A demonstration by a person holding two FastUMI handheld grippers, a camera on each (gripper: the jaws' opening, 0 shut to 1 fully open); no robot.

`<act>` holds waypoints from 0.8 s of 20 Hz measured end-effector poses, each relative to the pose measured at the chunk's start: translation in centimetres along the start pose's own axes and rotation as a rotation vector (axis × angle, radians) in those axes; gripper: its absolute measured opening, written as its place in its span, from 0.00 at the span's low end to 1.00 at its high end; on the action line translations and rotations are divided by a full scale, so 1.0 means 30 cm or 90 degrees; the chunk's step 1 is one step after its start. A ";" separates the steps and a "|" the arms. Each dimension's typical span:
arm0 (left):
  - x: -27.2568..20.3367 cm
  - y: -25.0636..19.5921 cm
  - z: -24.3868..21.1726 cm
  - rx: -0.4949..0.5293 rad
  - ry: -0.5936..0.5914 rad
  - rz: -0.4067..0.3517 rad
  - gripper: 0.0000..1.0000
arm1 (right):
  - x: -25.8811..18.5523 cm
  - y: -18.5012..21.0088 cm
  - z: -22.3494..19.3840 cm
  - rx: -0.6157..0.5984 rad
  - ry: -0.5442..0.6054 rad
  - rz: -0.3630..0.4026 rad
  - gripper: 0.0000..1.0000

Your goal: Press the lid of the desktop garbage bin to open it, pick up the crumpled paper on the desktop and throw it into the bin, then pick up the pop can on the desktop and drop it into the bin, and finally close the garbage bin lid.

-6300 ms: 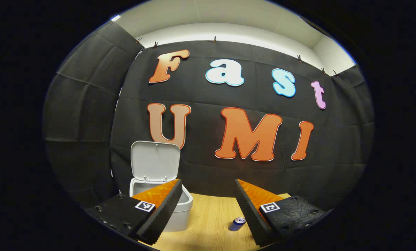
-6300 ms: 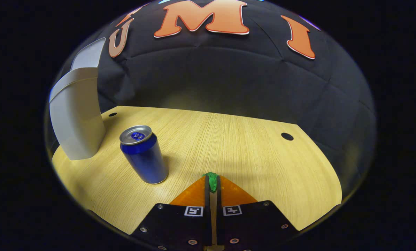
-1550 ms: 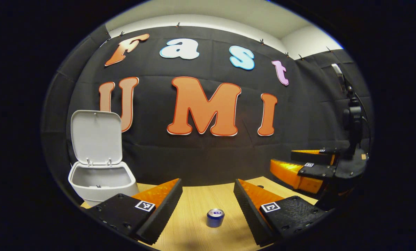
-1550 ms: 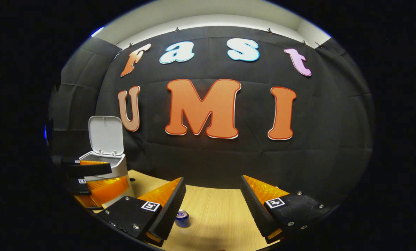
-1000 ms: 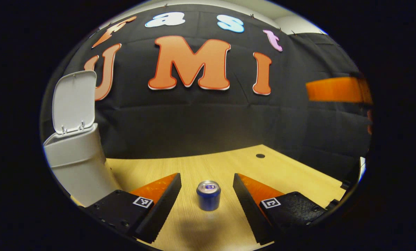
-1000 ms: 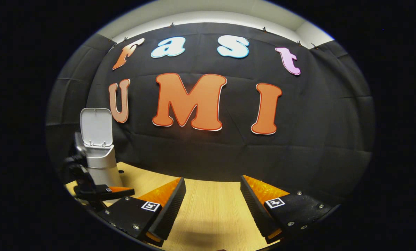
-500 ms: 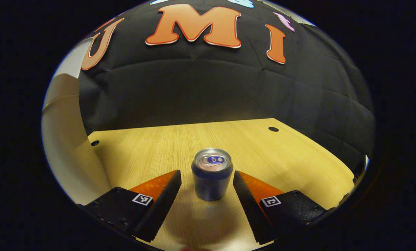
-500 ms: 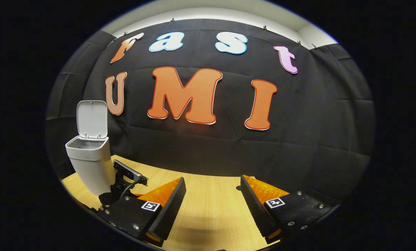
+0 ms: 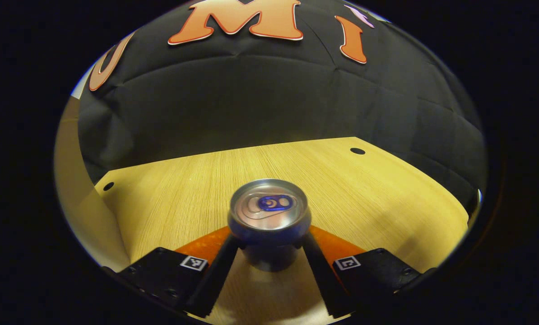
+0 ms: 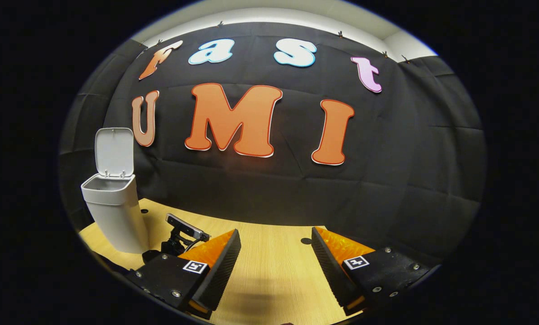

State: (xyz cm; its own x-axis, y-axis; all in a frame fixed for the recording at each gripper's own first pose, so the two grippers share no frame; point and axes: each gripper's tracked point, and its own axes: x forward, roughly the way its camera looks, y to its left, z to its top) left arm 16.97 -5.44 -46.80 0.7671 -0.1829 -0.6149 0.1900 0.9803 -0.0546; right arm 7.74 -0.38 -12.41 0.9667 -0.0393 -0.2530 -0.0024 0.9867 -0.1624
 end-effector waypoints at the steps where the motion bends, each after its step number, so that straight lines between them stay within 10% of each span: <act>1: -0.004 -0.005 0.005 0.000 0.001 -0.001 0.85 | 0.002 -0.002 -0.001 0.002 -0.001 0.001 0.93; 16: -0.361 0.027 0.301 0.004 -0.108 0.021 0.82 | 0.039 0.007 0.013 0.042 -0.025 0.019 0.94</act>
State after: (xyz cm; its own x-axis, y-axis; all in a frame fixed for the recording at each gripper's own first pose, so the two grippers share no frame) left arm 14.34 -3.34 -33.07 0.8652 -0.1605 -0.4750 0.1657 0.9857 -0.0311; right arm 8.96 -0.17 -12.37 0.9757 -0.0050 -0.2192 -0.0156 0.9956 -0.0922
